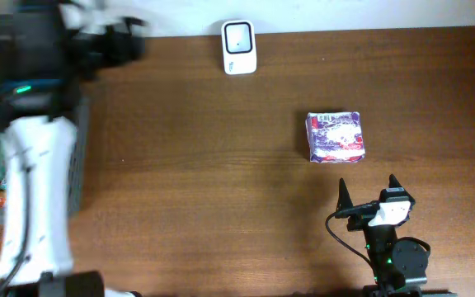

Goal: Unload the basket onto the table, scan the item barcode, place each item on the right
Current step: 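Reach the left gripper into the basket and grasp the white Pantene tube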

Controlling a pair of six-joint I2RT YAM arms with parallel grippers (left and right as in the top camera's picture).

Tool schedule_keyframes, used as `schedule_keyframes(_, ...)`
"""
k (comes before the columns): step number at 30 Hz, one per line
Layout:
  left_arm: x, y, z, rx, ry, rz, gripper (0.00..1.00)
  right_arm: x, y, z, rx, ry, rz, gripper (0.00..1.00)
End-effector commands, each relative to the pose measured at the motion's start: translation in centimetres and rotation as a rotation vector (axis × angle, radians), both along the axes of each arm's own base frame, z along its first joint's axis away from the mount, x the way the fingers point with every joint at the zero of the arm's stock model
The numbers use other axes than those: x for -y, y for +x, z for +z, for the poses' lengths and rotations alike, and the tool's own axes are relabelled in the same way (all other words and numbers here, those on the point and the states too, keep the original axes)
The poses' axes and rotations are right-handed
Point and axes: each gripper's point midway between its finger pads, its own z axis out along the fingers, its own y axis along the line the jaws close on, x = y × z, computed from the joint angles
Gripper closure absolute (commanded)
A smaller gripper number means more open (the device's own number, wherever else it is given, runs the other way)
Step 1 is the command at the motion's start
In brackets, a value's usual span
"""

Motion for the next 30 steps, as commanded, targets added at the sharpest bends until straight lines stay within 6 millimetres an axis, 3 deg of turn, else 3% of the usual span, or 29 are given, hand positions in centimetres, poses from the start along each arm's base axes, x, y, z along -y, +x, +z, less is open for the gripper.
schedule_keyframes(1, -14.5, -2.4, 2.6, 0.059, 0.207, 0.372, 0.16, 0.3, 0.0, -0.4, -0.006, -0.001, -0.012, 0.01)
schedule_keyframes(3, -21.1, -4.6, 1.0, -0.018, 0.277, 0.510, 0.16, 0.3, 0.0, -0.4, -0.006, -0.001, -0.012, 0.01)
schedule_keyframes(4, -22.8, -5.3, 0.1, -0.050, 0.281, 0.541, 0.16, 0.3, 0.0, -0.4, -0.006, -0.001, -0.012, 0.01)
schedule_keyframes(6, -26.2, -6.4, -2.7, -0.148, 0.321, 0.564, 0.16, 0.3, 0.0, -0.4, -0.006, -0.001, -0.012, 0.01)
schedule_keyframes(9, -28.2, -6.9, -7.9, -0.303, 0.379, 0.501, 0.16, 0.3, 0.0, -0.4, -0.006, -0.001, -0.012, 0.01)
schedule_keyframes(16, -28.0, -7.6, -19.7, -0.578, 0.340, 0.374, 0.21, 0.3, 0.0, -0.4, -0.006, -0.001, -0.012, 0.01)
schedule_keyframes(17, -27.8, -8.0, -21.2, -0.617, 0.325, 0.361, 0.26, 0.3, 0.0, -0.4, -0.006, -0.001, -0.012, 0.01)
schedule_keyframes(21, -26.9, -8.3, -25.1, -0.692, 0.268, 0.314, 0.29, 0.3, 0.0, -0.4, -0.006, -0.001, -0.012, 0.01)
schedule_keyframes(26, -25.0, -10.1, -32.0, -0.845, 0.167, 0.239, 0.34, 0.3, 0.0, -0.4, -0.006, -0.001, -0.012, 0.01)
schedule_keyframes(29, -24.2, -10.5, -33.8, -0.879, 0.124, 0.210, 0.44, 0.3, 0.0, -0.4, -0.006, -0.001, -0.012, 0.01)
schedule_keyframes(30, -23.8, -10.4, -34.3, -0.881, 0.100, 0.194, 0.55, 0.3, 0.0, -0.4, -0.006, -0.001, -0.012, 0.01)
